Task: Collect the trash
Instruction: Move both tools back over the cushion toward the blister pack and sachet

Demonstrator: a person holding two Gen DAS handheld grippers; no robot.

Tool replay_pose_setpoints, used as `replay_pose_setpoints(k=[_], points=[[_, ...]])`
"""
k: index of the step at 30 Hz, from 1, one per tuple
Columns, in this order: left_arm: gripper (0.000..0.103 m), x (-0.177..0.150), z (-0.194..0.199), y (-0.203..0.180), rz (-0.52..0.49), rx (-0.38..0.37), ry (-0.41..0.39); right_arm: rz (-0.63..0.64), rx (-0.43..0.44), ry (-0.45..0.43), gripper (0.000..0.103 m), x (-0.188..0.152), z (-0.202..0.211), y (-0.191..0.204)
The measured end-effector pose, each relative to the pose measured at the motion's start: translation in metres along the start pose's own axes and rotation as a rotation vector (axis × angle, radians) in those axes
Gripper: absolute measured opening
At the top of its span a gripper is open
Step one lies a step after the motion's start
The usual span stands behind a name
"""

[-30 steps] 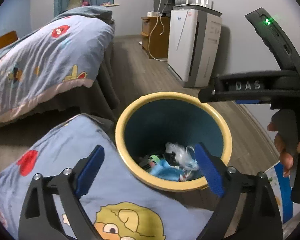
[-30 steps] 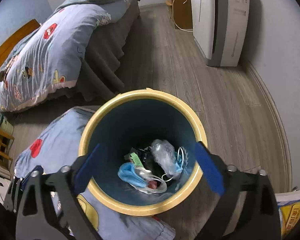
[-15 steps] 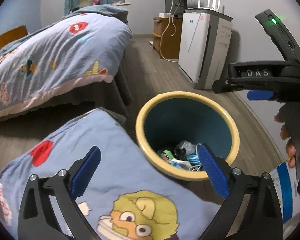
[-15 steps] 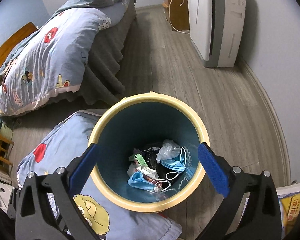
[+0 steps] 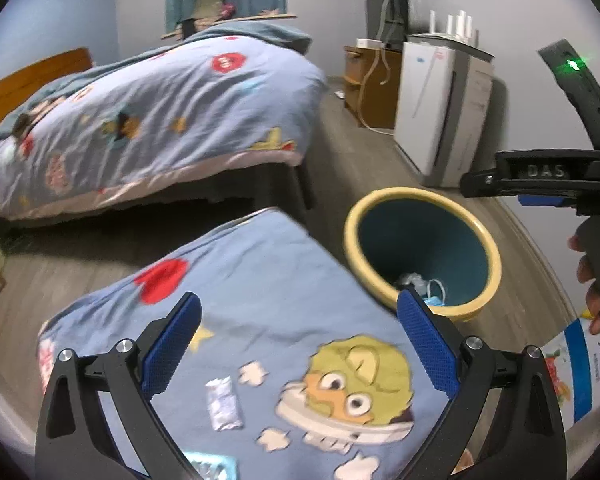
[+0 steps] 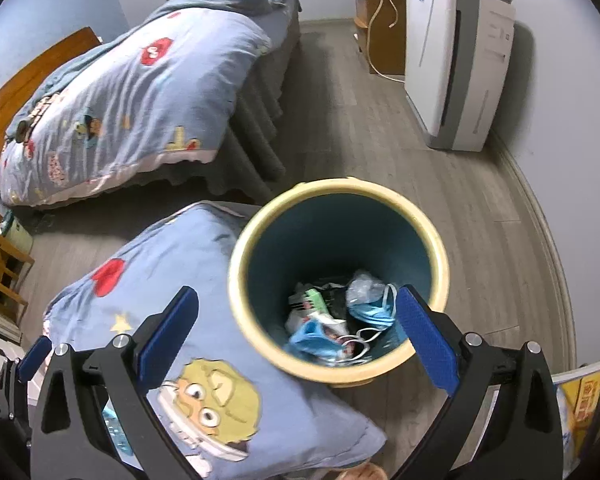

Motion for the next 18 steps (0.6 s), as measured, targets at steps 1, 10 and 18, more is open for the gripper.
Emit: replay_pose_setpoints(k=[1, 10, 18], points=[[0.097, -0.003, 0.004, 0.009, 0.021, 0.010, 0.004, 0.006, 0.003, -0.002, 0.097, -0.002, 0.001, 0.006], [0.097, -0.030, 0.040, 0.082, 0.113, 0.127, 0.011, 0.036, 0.063, 0.004, 0.097, -0.026, 0.009, 0.067], [0.097, -0.074, 0.059, 0.148, 0.158, 0.273, 0.070, 0.109, 0.142, 0.094, 0.097, -0.066, -0.014, 0.133]])
Point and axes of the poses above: each gripper's, at about its wrist camera, not at the fingertips, and z roughly against the way its jaws point, y to its left, x to its top, the point moved 8 cm from there along -z, roughly the way its jaws point, and after that the axes turned 1 degree about z, right-handed, at the moved point
